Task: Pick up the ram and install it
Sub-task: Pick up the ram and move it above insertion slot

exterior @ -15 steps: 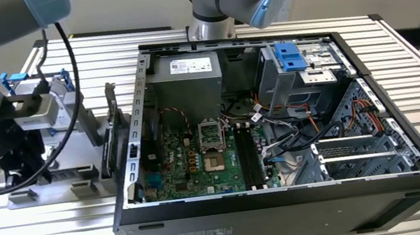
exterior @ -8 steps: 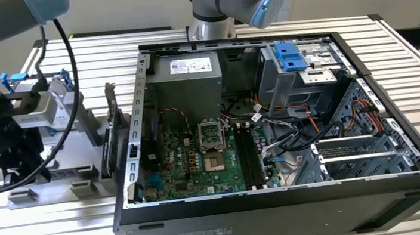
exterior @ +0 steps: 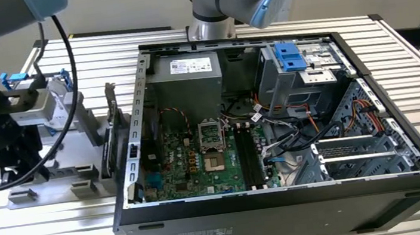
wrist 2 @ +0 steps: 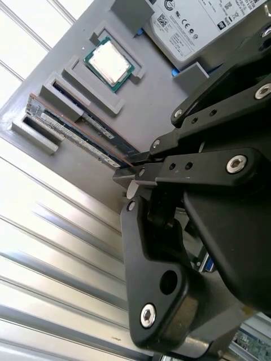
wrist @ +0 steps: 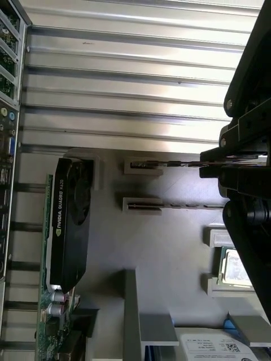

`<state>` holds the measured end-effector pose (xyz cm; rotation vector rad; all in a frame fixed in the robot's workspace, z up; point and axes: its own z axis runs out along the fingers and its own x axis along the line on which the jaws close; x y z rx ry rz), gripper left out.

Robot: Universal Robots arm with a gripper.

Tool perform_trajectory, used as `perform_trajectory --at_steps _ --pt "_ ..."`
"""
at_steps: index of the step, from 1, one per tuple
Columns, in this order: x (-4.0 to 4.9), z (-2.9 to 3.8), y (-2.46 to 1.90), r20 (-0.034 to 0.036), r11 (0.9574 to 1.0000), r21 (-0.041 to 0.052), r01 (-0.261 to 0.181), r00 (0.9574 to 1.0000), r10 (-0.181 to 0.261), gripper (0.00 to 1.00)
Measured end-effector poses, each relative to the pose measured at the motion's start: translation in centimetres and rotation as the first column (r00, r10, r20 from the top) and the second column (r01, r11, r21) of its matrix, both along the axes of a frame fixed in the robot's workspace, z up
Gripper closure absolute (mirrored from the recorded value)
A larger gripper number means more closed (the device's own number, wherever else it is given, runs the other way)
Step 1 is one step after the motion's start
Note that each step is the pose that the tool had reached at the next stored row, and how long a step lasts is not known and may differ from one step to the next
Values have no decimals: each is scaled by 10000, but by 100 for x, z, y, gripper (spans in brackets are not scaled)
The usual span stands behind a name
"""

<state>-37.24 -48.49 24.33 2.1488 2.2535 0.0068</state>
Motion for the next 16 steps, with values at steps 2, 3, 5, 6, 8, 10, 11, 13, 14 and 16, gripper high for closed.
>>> perform_trajectory --at_steps 2,3,5,6,8,10,11,13,14,16 --pt "0 8 0 1 10000 1 0 10000 0 100" --pt "0 13 0 0 10000 0 0 10000 0 100" --pt "0 24 0 -1 10000 -1 0 10000 0 100" --pt "0 30 0 -2 10000 -1 0 10000 0 100" --pt "0 43 0 -1 10000 -1 0 10000 0 100" --pt "0 56 0 0 10000 0 0 10000 0 100" --pt "0 63 0 0 10000 0 0 10000 0 100" --pt "0 78 0 -1 10000 0 0 10000 0 100" --pt "0 84 0 -1 10000 0 0 10000 0 100" --pt "0 98 0 0 10000 0 0 10000 0 100"
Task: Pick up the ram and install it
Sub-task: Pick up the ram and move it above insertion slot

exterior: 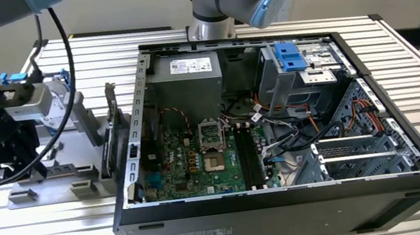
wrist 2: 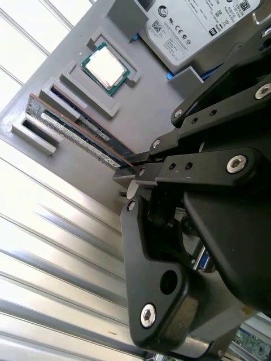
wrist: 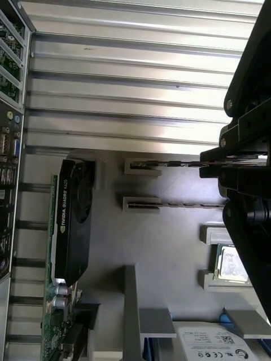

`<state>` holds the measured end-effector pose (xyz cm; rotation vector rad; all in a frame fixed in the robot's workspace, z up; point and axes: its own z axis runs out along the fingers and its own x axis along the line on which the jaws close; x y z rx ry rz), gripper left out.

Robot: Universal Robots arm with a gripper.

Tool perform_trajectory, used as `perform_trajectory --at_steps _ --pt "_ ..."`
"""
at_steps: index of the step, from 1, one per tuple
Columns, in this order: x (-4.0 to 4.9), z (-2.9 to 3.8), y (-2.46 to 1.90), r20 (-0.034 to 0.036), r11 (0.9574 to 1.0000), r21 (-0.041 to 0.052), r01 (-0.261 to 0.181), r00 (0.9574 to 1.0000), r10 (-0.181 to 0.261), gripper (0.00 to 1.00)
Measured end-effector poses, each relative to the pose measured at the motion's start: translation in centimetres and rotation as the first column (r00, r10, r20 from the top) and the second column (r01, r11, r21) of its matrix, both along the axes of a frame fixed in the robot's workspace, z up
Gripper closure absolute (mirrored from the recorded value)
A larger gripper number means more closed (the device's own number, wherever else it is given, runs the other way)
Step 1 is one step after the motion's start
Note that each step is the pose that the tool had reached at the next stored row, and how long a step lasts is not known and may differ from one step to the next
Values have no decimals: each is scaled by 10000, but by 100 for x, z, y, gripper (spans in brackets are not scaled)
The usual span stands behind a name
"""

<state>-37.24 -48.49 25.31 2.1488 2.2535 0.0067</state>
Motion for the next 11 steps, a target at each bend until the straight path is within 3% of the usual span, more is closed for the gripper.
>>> perform_trajectory --at_steps 11 --pt "0 64 0 0 10000 0 0 10000 0 100"
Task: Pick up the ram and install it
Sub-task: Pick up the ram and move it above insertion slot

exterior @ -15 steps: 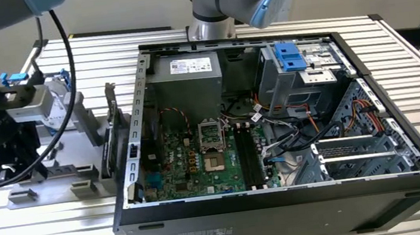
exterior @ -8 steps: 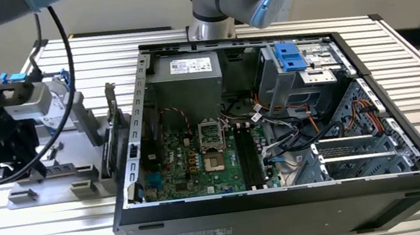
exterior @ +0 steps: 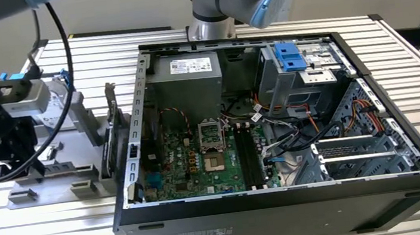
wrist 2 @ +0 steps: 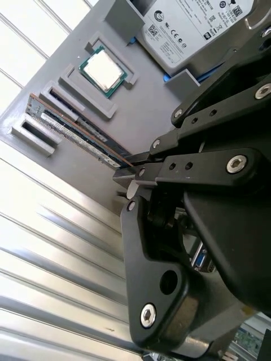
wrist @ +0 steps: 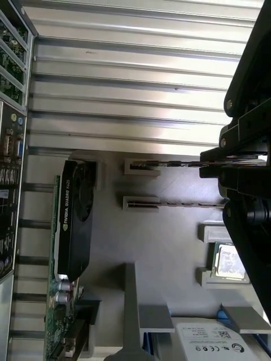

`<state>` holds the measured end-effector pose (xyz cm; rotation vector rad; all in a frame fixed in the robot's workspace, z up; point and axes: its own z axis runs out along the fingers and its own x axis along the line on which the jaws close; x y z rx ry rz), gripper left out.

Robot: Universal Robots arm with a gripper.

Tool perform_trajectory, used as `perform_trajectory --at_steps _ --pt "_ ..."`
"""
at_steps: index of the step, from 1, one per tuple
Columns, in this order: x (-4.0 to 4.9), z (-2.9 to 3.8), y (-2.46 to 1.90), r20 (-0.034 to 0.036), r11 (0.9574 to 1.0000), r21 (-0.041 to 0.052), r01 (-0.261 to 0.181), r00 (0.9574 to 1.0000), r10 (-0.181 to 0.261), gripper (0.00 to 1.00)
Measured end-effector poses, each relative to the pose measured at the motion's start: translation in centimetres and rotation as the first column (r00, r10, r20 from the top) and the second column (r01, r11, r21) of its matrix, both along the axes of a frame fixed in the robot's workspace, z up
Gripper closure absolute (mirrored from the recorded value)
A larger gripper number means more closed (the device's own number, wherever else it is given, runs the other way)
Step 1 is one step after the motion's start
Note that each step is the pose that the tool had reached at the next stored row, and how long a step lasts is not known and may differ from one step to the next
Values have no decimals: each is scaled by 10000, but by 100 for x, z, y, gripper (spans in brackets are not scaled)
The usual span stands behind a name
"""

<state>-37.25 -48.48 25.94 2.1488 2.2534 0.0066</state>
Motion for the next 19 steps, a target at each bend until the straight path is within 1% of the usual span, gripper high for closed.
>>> perform_trajectory --at_steps 19 --pt "1 107 -1 1 10000 0 -2 10000 2 100"
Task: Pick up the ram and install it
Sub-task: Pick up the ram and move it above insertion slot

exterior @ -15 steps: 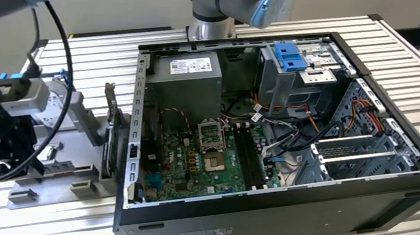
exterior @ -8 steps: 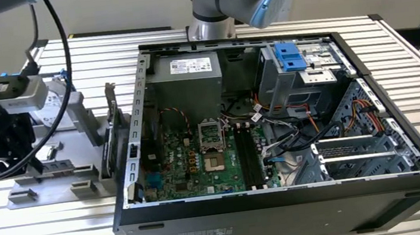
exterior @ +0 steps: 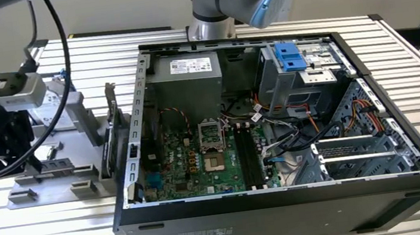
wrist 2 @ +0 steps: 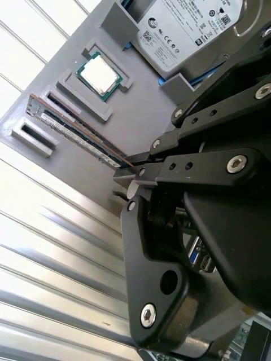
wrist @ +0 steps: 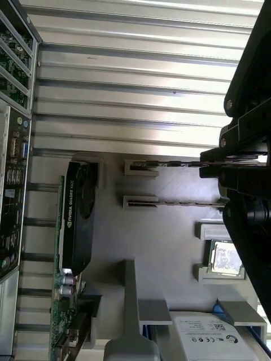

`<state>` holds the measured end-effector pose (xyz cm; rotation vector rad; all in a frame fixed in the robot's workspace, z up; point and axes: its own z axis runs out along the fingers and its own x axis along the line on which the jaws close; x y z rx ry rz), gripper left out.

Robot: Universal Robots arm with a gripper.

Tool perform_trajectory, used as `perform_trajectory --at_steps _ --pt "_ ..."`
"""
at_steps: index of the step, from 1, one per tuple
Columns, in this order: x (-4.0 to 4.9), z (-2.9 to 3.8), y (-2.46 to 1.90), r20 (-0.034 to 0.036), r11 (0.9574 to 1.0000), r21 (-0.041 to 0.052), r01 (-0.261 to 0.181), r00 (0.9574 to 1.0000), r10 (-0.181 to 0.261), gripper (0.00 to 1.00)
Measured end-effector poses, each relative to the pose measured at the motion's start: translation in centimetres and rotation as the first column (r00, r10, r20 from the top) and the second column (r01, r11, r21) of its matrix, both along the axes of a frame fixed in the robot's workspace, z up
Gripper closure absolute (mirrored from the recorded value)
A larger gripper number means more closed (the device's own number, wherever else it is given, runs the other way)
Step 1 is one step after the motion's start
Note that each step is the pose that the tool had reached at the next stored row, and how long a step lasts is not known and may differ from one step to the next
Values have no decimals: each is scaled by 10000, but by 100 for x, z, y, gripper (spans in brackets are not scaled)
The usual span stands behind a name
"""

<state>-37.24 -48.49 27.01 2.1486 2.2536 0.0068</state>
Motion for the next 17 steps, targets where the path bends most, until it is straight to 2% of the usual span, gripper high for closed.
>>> perform_trajectory --at_steps 17 --pt "0 114 0 -1 10000 0 6 10000 -6 100"
